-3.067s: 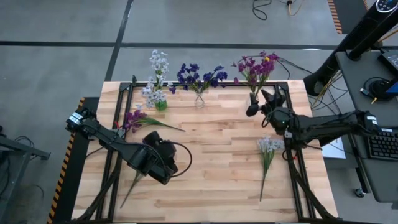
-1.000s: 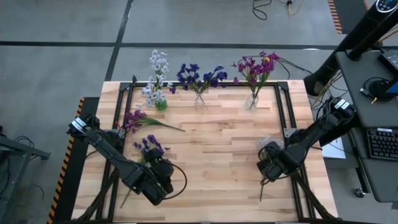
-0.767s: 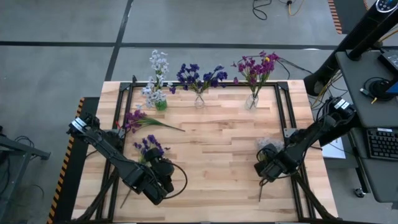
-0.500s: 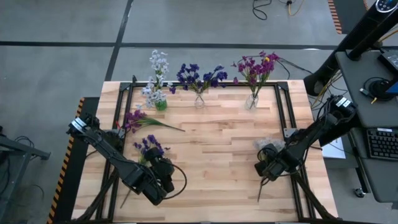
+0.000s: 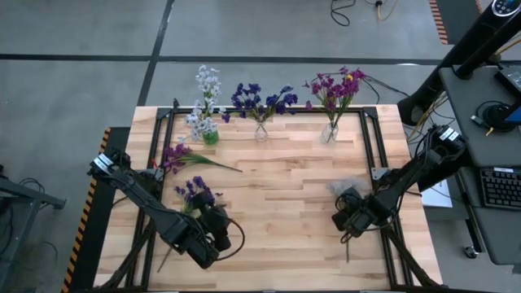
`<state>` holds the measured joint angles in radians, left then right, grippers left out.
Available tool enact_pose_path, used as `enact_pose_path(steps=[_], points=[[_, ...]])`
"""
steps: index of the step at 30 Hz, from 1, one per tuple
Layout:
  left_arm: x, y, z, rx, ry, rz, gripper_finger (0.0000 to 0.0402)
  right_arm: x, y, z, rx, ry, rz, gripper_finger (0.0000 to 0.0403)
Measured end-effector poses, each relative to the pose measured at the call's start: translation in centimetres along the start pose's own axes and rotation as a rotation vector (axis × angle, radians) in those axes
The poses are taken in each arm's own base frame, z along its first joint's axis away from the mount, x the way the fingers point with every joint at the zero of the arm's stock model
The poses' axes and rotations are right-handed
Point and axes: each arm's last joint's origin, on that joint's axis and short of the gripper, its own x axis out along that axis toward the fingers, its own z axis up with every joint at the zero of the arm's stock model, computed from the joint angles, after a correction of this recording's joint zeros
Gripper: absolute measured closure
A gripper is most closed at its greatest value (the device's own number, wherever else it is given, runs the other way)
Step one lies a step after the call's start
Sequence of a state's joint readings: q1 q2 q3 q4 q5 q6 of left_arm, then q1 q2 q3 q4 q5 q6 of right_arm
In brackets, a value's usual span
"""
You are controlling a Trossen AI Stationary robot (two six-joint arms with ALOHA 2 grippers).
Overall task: Sort flowers into vase by color
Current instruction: Put the white flowers into the green vase
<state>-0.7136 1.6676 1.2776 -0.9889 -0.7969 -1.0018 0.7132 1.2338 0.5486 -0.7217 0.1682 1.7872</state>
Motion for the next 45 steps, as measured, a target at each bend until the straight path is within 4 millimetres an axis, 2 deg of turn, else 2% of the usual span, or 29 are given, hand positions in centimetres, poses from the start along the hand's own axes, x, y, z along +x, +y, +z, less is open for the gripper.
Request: enact_pose_path(steps=[9,15,19,24,32,36,41,45], points=[[2.0,-2.4,-0.9,0.134,-0.158,-0.184,0.0187,-1.9,1.0,0.6,-0.087,-0.137,0.126,0.0336],[2.5,-2.6,-0.9,0.142,-0.215,-0.197,0.0187,-2.9,1.5,1.3,-0.144,-0.198,0.163,0.0374],[2.6,-2.6,-1.1,0.116,-0.211,-0.198,0.0187,-3.2,1.7,1.9,-0.228,-0.181,0.156,0.0381],[2.6,-2.6,-1.1,0.103,-0.208,-0.197,0.0187,-3.4,2.1,2.4,-0.309,-0.064,0.159,0.0341],[2.7,-2.5,-1.0,0.097,-0.207,-0.194,0.0187,-2.1,2.5,2.0,-0.341,0.055,0.096,0.021],[2.8,-2.4,-1.0,0.097,-0.206,-0.19,0.0187,-1.0,2.8,1.7,-0.341,0.1,0.047,0.0162],[3.1,-2.2,-0.9,0.099,-0.201,-0.179,0.0187,0.6,3.4,1.3,-0.352,0.114,0.006,0.0137],[3.4,-2.0,-0.9,0.096,-0.194,-0.168,0.0187,1.0,4.0,1.2,-0.37,0.11,-0.033,0.0152]])
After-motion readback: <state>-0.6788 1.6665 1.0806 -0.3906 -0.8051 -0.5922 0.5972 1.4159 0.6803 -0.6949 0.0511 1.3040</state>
